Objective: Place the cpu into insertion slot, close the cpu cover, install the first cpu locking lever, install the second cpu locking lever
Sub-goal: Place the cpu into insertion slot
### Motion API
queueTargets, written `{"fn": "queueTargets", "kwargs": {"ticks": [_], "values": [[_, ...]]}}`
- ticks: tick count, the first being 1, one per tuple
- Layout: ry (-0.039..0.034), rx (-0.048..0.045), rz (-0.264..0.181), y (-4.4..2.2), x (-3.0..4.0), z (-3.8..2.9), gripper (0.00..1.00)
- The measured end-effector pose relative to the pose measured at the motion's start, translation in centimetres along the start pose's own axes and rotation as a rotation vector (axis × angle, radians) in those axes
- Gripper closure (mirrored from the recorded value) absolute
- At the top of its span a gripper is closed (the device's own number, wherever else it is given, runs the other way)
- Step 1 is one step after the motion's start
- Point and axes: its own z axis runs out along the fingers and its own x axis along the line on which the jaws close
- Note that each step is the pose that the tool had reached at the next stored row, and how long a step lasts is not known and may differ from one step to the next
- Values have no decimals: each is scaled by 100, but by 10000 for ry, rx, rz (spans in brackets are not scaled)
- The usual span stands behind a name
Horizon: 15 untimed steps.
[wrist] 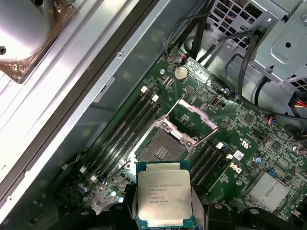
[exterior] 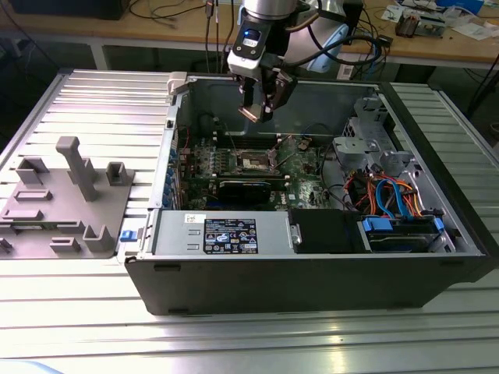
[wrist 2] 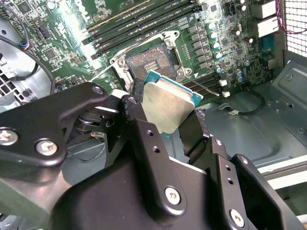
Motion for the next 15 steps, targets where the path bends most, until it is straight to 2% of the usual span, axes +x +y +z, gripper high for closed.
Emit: {"fn": "queueTargets", "kwargs": {"ticks": [15], "values": [[-1,-2,140,0,0,0,46]]}}
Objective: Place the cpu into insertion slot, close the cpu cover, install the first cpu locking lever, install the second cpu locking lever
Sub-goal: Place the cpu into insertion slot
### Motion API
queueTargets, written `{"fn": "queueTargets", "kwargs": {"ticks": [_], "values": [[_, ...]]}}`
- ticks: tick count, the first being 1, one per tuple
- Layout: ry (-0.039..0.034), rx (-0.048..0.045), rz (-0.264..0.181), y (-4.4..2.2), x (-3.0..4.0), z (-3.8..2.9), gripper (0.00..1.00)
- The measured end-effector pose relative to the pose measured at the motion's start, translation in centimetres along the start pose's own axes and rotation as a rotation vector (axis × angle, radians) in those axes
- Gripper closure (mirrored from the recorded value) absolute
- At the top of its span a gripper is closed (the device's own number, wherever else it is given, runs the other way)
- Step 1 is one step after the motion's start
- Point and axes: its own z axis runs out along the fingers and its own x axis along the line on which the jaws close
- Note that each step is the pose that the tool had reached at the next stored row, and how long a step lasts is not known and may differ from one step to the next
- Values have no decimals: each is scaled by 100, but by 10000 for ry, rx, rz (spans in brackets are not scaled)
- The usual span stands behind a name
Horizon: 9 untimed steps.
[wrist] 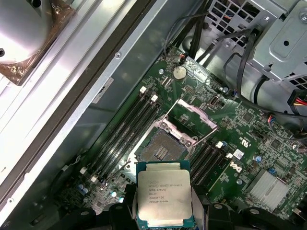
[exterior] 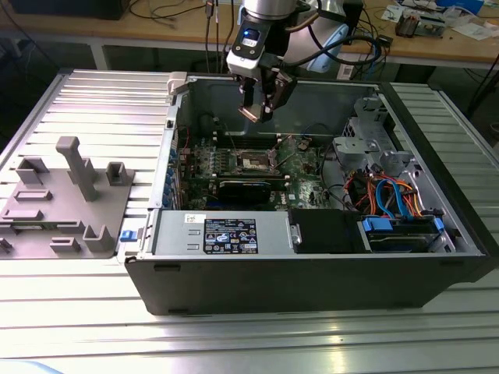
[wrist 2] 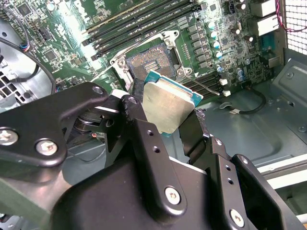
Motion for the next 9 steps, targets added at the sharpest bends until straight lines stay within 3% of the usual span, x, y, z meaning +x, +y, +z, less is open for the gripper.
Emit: {"fn": "queueTargets", "kwargs": {"ticks": [9], "values": [[-1,-2,115,0,0,0,46]]}}
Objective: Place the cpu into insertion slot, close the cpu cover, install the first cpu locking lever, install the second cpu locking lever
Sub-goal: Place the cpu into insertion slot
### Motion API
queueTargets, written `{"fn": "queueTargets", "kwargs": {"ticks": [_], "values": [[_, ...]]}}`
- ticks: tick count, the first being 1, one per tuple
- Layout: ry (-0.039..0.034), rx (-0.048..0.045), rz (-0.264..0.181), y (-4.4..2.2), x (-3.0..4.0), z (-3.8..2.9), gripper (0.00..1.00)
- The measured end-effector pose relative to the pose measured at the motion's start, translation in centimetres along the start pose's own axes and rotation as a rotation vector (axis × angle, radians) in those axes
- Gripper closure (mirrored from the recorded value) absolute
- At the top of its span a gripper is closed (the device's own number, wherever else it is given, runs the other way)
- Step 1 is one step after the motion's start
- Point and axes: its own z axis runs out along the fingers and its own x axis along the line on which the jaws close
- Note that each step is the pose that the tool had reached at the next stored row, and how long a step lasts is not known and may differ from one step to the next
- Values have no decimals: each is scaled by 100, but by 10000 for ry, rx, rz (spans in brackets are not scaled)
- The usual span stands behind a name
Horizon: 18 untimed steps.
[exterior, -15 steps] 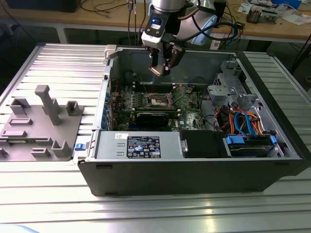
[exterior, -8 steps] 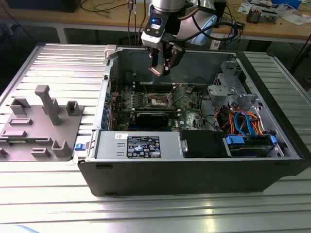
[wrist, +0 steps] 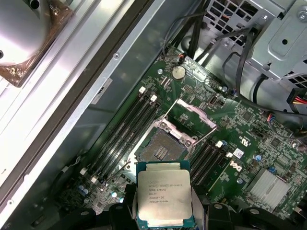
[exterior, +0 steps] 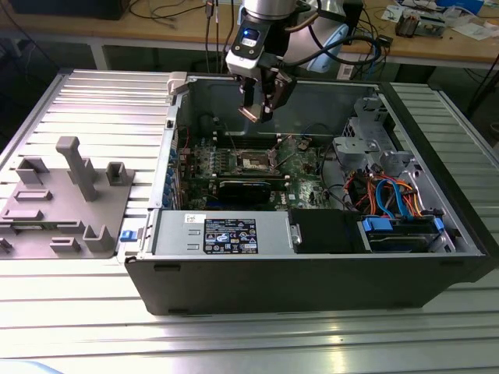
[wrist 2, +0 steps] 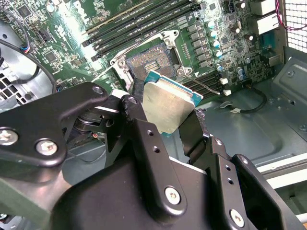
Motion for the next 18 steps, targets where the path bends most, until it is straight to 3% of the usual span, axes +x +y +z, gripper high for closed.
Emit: {"fn": "queueTargets", "kwargs": {"ticks": [18], "values": [[-2,-5,223,0,0,0,46]]}}
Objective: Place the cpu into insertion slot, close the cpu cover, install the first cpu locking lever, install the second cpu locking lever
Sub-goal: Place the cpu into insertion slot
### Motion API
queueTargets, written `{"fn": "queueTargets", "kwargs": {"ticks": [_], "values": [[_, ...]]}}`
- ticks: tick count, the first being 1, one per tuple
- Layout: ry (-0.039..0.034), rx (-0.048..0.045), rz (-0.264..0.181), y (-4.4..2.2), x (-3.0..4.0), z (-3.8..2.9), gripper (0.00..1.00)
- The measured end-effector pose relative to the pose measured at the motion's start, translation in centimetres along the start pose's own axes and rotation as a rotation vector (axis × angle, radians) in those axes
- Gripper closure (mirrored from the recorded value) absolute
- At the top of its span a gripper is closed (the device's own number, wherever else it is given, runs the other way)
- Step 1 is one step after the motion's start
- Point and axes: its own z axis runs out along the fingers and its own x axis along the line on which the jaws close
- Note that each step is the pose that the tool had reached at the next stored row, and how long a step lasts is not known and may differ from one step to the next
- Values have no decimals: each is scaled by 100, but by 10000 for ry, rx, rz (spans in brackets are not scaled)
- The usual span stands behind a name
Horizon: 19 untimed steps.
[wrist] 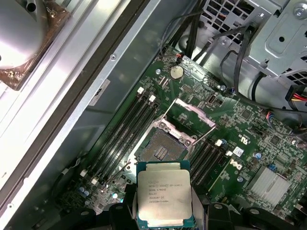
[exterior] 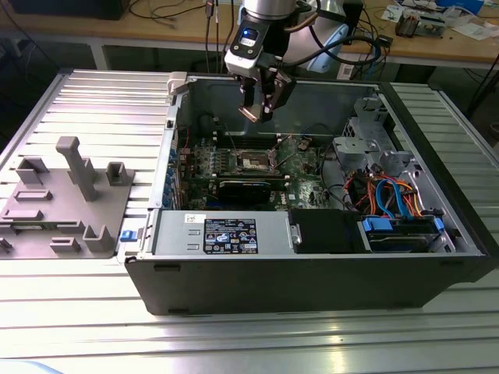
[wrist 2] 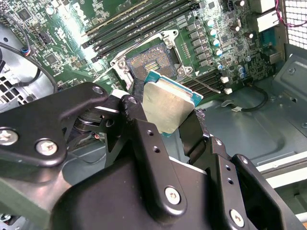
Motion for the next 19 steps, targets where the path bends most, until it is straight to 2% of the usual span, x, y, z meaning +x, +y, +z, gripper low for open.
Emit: {"fn": "queueTargets", "kwargs": {"ticks": [14,19], "values": [[-1,-3,144,0,0,0,46],[-3,-6,363,0,0,0,46]]}}
